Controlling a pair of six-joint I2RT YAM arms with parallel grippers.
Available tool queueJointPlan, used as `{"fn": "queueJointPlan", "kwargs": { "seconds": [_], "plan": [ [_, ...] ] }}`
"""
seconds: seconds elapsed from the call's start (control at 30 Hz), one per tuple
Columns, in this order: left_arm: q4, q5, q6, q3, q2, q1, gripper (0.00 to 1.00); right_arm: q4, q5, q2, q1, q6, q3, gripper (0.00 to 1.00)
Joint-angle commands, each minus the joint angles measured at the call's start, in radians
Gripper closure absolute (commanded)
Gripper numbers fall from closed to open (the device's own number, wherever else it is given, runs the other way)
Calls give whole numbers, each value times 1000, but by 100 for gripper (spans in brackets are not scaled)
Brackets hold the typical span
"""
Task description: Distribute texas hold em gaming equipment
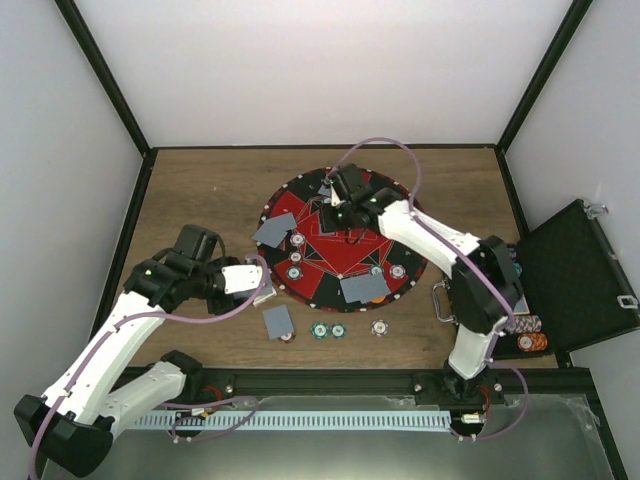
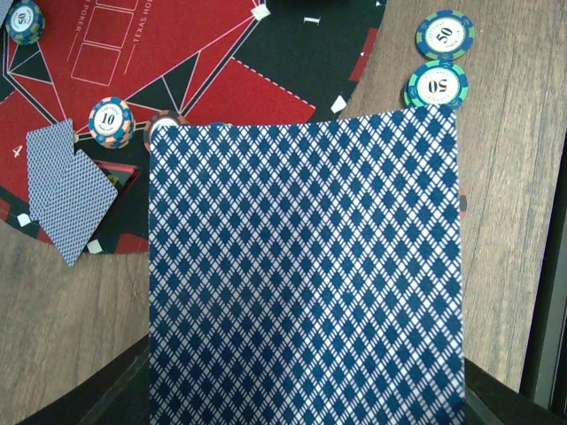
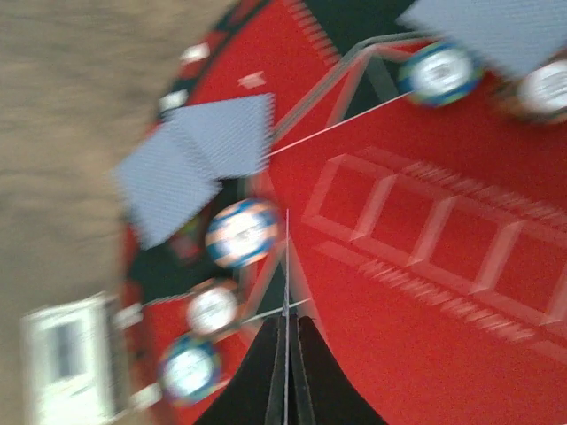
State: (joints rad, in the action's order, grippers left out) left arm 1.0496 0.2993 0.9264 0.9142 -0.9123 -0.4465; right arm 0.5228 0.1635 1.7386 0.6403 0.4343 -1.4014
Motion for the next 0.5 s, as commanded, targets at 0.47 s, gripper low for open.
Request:
{"fn": "queueJointPlan", "kwargs": {
  "seconds": [0.47],
  "plan": [
    [13,15,-8,38,21,2,95,-945,-813,264,213,-1251,256,95]
  ]
}}
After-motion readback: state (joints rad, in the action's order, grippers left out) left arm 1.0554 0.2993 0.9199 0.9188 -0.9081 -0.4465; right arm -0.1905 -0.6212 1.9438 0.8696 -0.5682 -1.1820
